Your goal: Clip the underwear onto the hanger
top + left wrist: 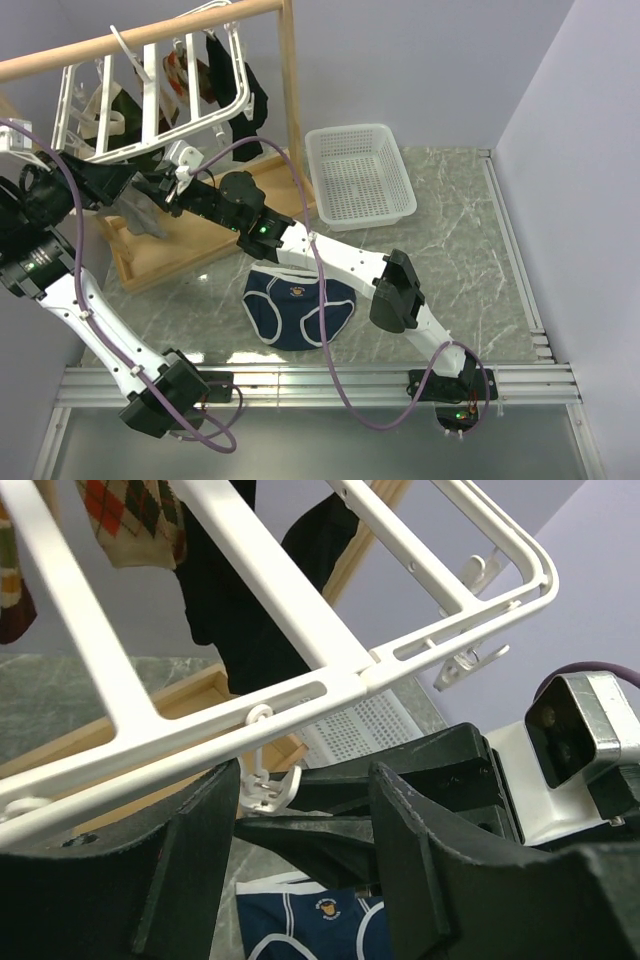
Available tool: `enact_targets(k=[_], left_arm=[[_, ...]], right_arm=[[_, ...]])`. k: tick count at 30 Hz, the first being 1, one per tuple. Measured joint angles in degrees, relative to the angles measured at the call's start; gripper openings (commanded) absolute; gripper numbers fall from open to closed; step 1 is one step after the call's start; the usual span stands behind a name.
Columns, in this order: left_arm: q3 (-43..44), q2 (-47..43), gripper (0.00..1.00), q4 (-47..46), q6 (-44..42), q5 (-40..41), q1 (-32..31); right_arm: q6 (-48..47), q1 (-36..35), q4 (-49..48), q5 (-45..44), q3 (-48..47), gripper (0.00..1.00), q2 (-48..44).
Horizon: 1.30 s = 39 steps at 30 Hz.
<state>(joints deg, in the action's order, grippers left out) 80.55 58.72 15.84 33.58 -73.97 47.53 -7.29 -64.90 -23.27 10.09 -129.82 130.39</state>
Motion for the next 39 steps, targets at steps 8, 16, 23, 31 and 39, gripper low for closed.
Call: enact_targets(k=[8,16,23,31,39], left_arm=[[0.00,0.22,0.55,2.99,-3.06,2.73,-2.54],[0.13,-0.44,0.58,9.94,-8.00,5.01,-1.25],[1.18,0.15,0.61,14.84,-10.69,5.95,3.87],[-4.07,-2.84,0.64,4.11,-4.44,2.97,3.30],[-5.99,-3.52,0.61,-5.33,1.64,3.02,-0.35]], right_arm=[[0.22,0.07,0.22,0.26,0.00,0.00,0.02],[0.26,0.28,1.88,-0.24,0.02,0.00,0.02],[0.46,0.28,1.05,0.57,0.02,0.00,-0.07],[0.46,0.28,0.59,1.49,0.02,0.00,-0.09],[0.46,0.28,0.52,1.81,0.02,0.00,-0.15]])
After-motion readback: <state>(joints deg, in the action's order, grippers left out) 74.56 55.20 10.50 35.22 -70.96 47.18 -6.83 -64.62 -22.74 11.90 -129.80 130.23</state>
